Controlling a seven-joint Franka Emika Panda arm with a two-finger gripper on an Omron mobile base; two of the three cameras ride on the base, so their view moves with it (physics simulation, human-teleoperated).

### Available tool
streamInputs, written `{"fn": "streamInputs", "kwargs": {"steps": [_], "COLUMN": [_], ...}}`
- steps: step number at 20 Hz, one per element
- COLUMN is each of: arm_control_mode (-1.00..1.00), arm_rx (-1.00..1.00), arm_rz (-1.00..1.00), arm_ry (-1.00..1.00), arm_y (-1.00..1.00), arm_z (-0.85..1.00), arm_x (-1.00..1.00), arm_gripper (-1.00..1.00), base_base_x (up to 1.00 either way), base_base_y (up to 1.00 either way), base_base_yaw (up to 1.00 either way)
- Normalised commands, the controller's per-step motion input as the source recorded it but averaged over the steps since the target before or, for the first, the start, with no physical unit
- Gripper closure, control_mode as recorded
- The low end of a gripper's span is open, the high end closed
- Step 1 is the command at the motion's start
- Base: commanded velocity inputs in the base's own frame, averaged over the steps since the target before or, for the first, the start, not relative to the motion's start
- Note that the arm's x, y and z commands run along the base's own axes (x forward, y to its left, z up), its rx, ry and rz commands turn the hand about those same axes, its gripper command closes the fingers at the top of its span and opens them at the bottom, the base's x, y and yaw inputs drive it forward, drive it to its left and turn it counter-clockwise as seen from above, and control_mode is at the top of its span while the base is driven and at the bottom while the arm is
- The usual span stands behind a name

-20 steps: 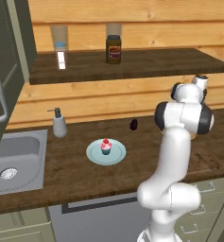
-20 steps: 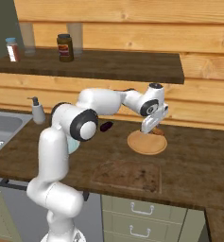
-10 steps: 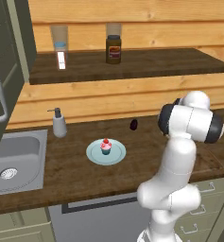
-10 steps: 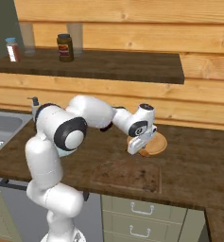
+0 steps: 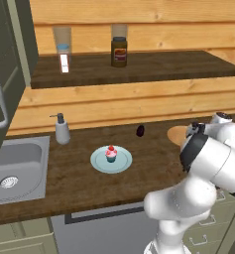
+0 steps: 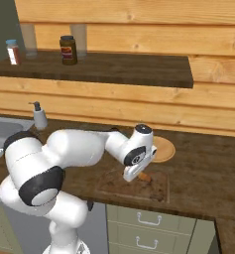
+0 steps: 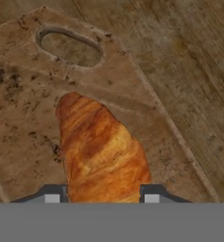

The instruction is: From the different types of pastries on the counter, select a croissant and place it on the cutting board. Then retrieve a jar of jam from the cabinet and place it alongside the croissant on the cutting board.

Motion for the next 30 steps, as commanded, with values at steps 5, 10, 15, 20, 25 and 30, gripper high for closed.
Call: {"fn": "streamInputs", "kwargs": {"steps": [5, 10, 15, 20, 25, 30], "arm_control_mode": [-1.0, -1.0, -1.0, -1.0, -1.0, -1.0], "arm_rx": [-0.16, -0.06, 0.0, 0.0, 0.0, 0.0], "arm_rz": [0.0, 0.0, 0.1, 0.18, 0.06, -0.1], "arm_ry": [-0.08, -0.02, 0.04, 0.09, -0.16, -0.39], "arm_y": [0.6, 0.43, 0.15, 0.4, 0.74, 0.7], "arm_z": [-0.62, -0.66, 0.38, 0.25, -0.11, 0.01], "arm_x": [-0.47, 0.02, -0.42, -0.53, -0.93, -1.0], "arm_gripper": [-1.0, -1.0, -1.0, -1.0, -1.0, -1.0], "base_base_x": [0.0, 0.0, 0.0, 0.0, 0.0, 0.0], "base_base_y": [0.0, 0.0, 0.0, 0.0, 0.0, 0.0], "base_base_yaw": [0.0, 0.0, 0.0, 0.0, 0.0, 0.0]}}
